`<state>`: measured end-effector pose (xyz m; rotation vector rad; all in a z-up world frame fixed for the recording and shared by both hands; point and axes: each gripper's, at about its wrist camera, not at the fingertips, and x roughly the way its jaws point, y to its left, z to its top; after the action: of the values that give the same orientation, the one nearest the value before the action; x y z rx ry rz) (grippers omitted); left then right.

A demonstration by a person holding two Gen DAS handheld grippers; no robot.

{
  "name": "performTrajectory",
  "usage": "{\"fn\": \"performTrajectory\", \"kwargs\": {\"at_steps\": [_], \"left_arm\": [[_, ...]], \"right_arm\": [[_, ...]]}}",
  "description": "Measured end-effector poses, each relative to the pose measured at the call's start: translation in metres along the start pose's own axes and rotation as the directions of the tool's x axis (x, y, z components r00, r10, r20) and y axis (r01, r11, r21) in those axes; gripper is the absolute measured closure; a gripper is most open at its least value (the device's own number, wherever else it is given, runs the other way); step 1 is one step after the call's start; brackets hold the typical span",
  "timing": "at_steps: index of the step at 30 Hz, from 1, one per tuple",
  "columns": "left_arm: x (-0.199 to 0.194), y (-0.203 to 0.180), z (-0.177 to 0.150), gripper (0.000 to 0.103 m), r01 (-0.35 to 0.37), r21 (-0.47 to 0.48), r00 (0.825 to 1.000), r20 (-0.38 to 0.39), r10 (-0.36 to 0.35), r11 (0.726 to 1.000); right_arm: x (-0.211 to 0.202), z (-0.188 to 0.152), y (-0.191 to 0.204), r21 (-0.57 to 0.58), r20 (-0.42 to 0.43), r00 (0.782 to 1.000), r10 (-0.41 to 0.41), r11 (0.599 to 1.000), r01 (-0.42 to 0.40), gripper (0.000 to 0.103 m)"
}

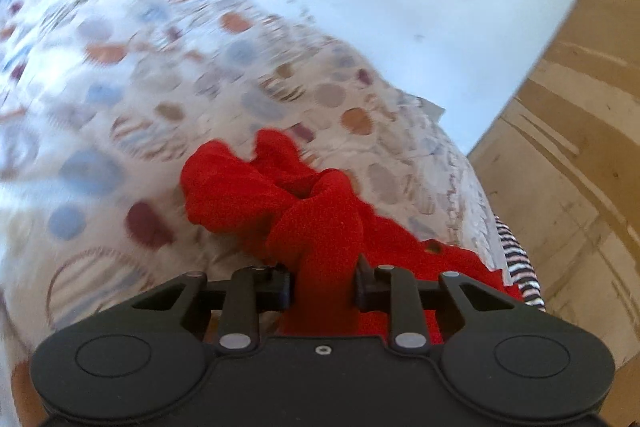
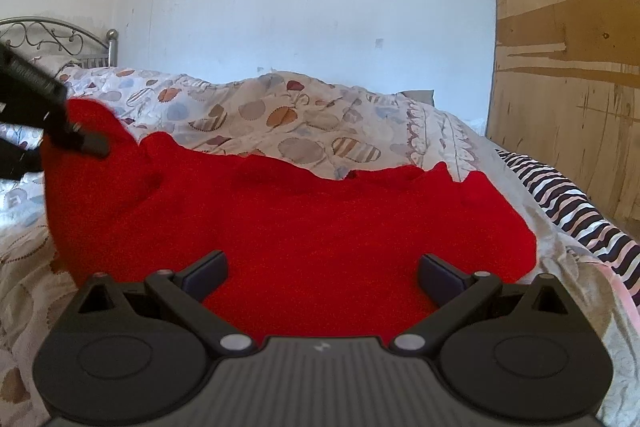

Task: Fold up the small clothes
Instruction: 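Grasp the folded red sweater with the left gripper and lift it, then carry the held sweater with the left gripper toward the striped pillow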

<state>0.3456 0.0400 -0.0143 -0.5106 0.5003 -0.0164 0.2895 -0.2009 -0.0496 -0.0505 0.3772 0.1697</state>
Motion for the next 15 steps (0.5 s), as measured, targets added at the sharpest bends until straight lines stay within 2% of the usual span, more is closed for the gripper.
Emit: {"fn": "performTrajectory", "kwargs": {"at_steps": [3,5,8,10,13,14,15], "left_arm": [[0.006,-0.031,0.010,0.077,0.022,0.116,1.000,0.009,-0.024,0.993],[0.012,-0.056,0.017,0.077,0.056,0.197,0.998,0.008,-0.058,0.979],[0.020,-0.105,0.022,0.078,0.127,0.342,0.991,-0.008,-0.132,0.931],[0.024,-0.142,0.019,0.078,0.192,0.445,0.980,-0.043,-0.194,0.875],[0.031,-0.188,-0.003,0.078,0.277,0.578,0.960,-0.135,-0.245,0.768],[0.034,-0.200,-0.015,0.078,0.321,0.615,0.947,-0.188,-0.261,0.720],[0.037,-0.208,-0.024,0.078,0.354,0.637,0.935,-0.229,-0.270,0.685]], "right_arm": [[-0.012,0.001,-0.008,-0.004,0.005,1.000,0.009,1.000,-0.009,0.000],[-0.024,0.002,-0.016,-0.013,0.022,1.000,0.008,1.000,-0.007,0.000],[-0.049,-0.001,-0.032,-0.028,0.048,0.999,-0.010,1.000,0.012,0.000],[-0.066,-0.007,-0.046,-0.033,0.052,0.996,-0.067,0.997,0.069,0.000],[-0.090,-0.025,-0.074,-0.014,0.013,0.982,-0.186,0.982,0.186,0.000],[-0.097,-0.031,-0.085,0.007,-0.003,0.975,-0.220,0.975,0.221,0.000],[-0.105,-0.039,-0.096,0.030,-0.025,0.966,-0.256,0.966,0.257,0.000]]}}
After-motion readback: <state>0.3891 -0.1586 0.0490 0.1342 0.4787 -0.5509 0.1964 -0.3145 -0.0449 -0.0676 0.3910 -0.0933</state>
